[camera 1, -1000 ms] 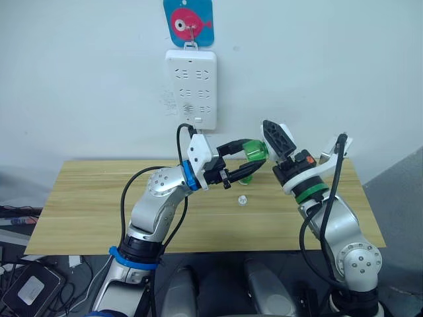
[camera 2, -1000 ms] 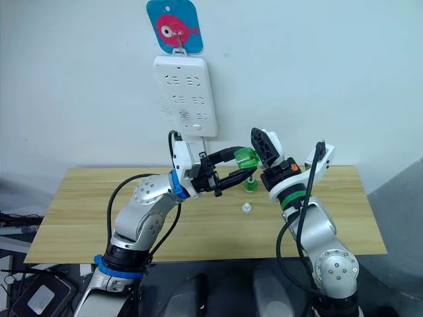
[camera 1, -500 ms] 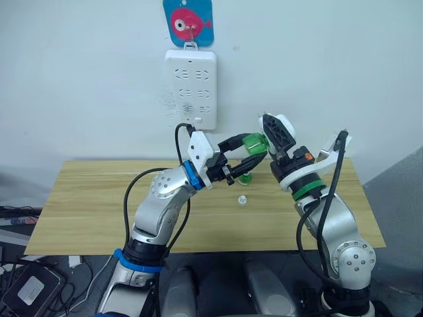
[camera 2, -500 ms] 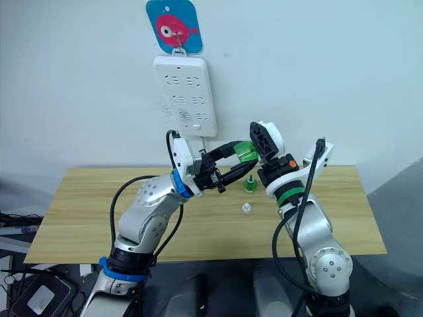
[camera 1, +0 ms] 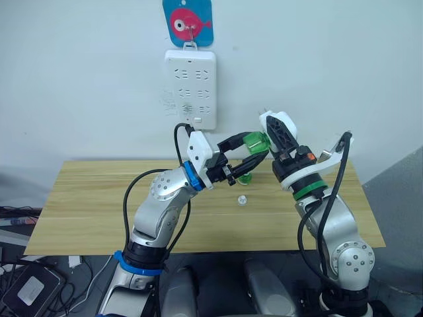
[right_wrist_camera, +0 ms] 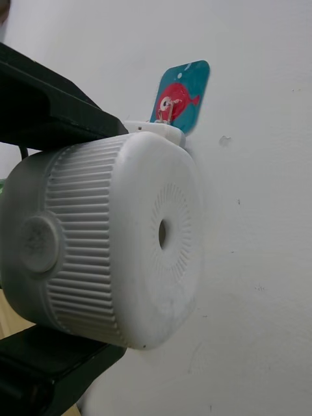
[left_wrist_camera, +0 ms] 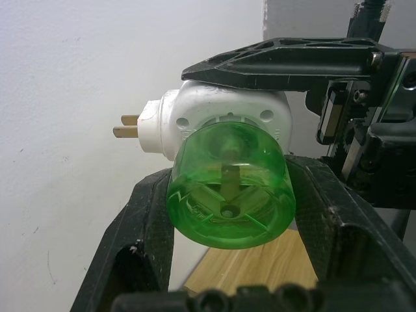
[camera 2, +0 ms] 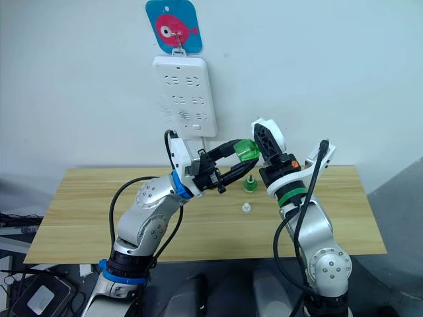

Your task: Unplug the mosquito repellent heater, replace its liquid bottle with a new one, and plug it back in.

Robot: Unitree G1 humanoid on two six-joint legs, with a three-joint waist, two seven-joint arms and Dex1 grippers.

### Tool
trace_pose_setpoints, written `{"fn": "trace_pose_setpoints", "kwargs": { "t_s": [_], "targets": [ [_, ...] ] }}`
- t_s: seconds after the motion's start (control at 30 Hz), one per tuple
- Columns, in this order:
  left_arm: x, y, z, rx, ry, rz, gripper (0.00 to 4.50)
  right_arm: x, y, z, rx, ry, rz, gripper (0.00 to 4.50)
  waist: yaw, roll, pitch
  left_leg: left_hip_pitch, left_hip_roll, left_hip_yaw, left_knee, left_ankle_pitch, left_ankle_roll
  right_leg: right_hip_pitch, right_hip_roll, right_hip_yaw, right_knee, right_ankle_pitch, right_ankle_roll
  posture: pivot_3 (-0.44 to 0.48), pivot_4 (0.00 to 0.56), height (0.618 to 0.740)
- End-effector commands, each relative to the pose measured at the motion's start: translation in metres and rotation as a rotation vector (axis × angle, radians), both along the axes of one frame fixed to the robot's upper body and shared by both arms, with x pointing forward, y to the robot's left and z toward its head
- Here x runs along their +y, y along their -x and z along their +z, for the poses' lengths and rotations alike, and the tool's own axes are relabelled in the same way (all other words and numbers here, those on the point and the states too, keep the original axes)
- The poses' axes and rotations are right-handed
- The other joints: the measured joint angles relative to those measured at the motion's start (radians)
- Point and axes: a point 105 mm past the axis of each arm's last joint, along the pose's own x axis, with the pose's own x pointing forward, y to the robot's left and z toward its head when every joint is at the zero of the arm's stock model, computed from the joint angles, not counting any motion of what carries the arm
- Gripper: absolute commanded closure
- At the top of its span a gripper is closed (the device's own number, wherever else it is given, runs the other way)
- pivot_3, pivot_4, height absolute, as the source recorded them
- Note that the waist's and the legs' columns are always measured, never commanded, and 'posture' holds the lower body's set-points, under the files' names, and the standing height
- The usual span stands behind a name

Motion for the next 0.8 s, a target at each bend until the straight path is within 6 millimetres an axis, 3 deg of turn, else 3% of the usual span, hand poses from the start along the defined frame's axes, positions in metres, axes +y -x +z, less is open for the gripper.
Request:
{"fn": "trace_pose_setpoints", "kwargs": {
  "t_s": [0.03,0.2,0.43,0.63,0.8],
  "targets": [
    [-0.003,0.008,0.006,-0.032,0.019,-0.018,2.13,0.0,0.009,0.013,-0.069,-0.052,0.024,1.52,0.0,0.0,0.0,0.0,0.0,0.0,0.0,0.0,0.0,0.0,0.0,0.0,0.0,0.0,0.0,-0.216,0.216,0.723],
    [-0.004,0.007,0.006,-0.026,0.025,-0.025,2.13,0.0,0.01,0.012,-0.072,-0.052,0.027,1.52,0.0,0.0,0.0,0.0,0.0,0.0,0.0,0.0,0.0,0.0,0.0,0.0,0.0,0.0,0.0,-0.216,0.215,0.723],
    [0.012,0.007,-0.014,-0.049,-0.084,0.023,0.01,-0.004,0.01,0.01,-0.083,-0.019,0.014,1.52,-0.001,0.0,0.0,0.0,0.0,0.0,0.0,0.0,0.0,0.0,0.0,0.0,0.0,0.0,0.0,-0.221,0.212,0.723],
    [0.063,0.002,-0.032,0.012,-0.166,0.164,0.0,-0.012,0.006,0.013,-0.193,0.297,-0.066,1.52,-0.004,0.0,0.0,0.0,0.0,0.0,0.0,0.0,0.0,0.0,0.0,0.0,0.0,0.0,0.0,-0.22,0.211,0.723],
    [0.113,-0.015,-0.02,0.041,-0.201,0.283,0.0,-0.017,0.001,0.02,-0.314,0.605,-0.119,1.52,0.0,0.0,0.0,0.0,0.0,0.0,0.0,0.0,0.0,-0.001,0.0,-0.001,0.0,0.0,0.0,-0.205,0.206,0.723]
  ]
}}
